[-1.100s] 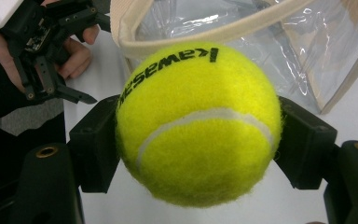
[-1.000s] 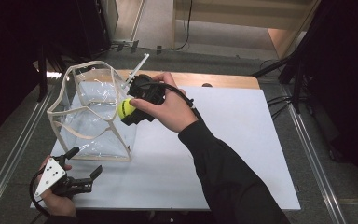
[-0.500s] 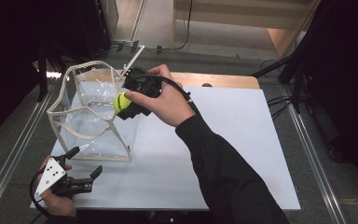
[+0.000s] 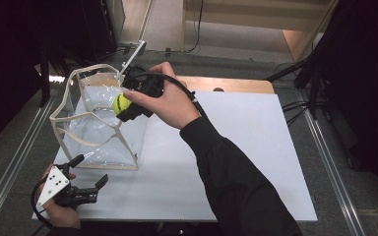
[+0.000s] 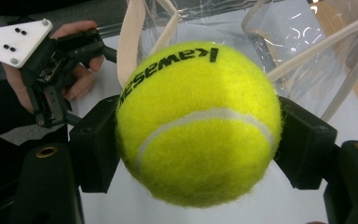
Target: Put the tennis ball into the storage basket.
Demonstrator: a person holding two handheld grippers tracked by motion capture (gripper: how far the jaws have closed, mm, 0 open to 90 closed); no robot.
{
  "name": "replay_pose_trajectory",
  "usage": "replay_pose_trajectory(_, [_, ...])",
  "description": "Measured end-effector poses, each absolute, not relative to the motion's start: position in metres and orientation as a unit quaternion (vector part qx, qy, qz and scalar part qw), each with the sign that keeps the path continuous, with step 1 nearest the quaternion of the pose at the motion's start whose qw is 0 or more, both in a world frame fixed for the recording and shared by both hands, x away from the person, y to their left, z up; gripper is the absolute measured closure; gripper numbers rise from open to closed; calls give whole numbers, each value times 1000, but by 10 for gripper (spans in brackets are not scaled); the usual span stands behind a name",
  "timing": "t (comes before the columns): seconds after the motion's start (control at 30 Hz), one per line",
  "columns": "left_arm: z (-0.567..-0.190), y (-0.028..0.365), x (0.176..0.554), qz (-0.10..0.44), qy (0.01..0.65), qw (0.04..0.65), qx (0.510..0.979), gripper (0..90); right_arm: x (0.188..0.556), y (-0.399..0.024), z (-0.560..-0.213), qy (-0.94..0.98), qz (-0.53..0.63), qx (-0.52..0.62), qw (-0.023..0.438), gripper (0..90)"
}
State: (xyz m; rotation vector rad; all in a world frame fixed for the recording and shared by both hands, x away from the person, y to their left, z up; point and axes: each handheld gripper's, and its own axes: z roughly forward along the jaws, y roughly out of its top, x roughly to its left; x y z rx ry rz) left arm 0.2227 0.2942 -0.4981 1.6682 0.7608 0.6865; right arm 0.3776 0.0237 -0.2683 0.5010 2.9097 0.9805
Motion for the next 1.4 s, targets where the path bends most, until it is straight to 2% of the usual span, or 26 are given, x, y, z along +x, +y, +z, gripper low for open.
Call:
replay_pose_trajectory(0.8, [-498, 295, 223, 289, 323, 562, 705, 0, 383, 52, -261, 937, 317, 148, 19, 240])
replay_pose_trajectory(1.4, [-498, 296, 223, 288, 323, 563, 704, 0, 393, 70, -275, 939, 308, 148, 25, 239])
